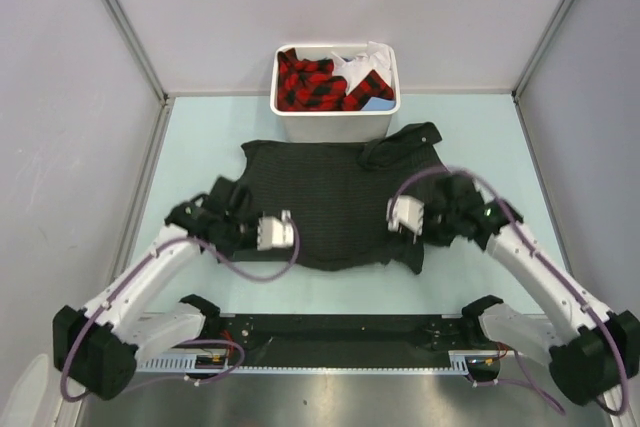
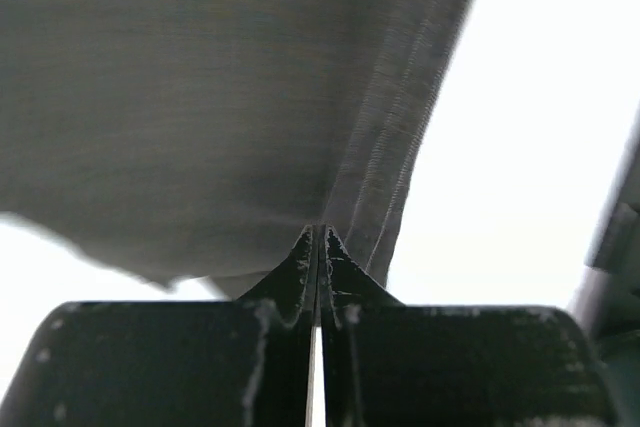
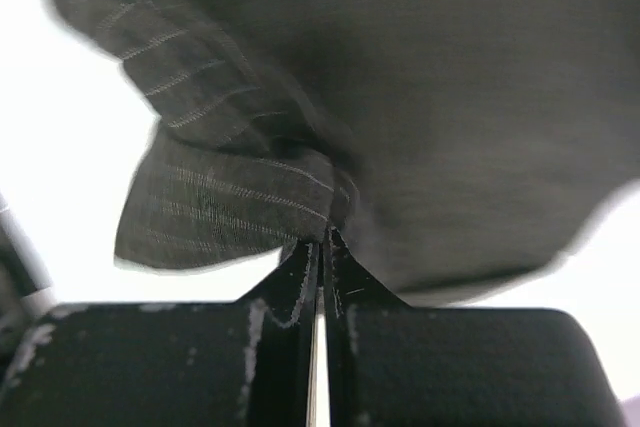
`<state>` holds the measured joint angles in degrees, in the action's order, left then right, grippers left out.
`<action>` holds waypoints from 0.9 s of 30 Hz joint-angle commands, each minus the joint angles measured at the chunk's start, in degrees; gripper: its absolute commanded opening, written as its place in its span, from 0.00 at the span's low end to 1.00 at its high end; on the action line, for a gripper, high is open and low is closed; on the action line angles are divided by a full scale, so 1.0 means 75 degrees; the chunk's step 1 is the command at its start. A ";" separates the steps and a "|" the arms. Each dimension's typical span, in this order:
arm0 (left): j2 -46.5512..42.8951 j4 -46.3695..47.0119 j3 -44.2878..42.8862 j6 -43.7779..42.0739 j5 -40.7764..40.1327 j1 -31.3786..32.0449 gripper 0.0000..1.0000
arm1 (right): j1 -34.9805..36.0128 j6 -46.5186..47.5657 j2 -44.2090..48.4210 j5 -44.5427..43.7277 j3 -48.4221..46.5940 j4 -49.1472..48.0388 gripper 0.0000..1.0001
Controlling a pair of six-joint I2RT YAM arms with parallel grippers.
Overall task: Fold and stack the long sleeve shirts
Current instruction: Flatten the shirt out
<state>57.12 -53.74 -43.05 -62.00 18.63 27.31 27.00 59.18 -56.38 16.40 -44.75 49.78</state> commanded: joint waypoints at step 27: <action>0.4595 0.0476 -0.4069 0.2244 0.1476 -0.2622 0.76 | -0.3331 -0.4619 -0.5442 0.3262 -0.3456 0.1075 0.70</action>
<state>94.74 -42.39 -72.88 -41.01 24.88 7.62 2.98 32.73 -93.19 37.58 -73.38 58.48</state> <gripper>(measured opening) 0.717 0.696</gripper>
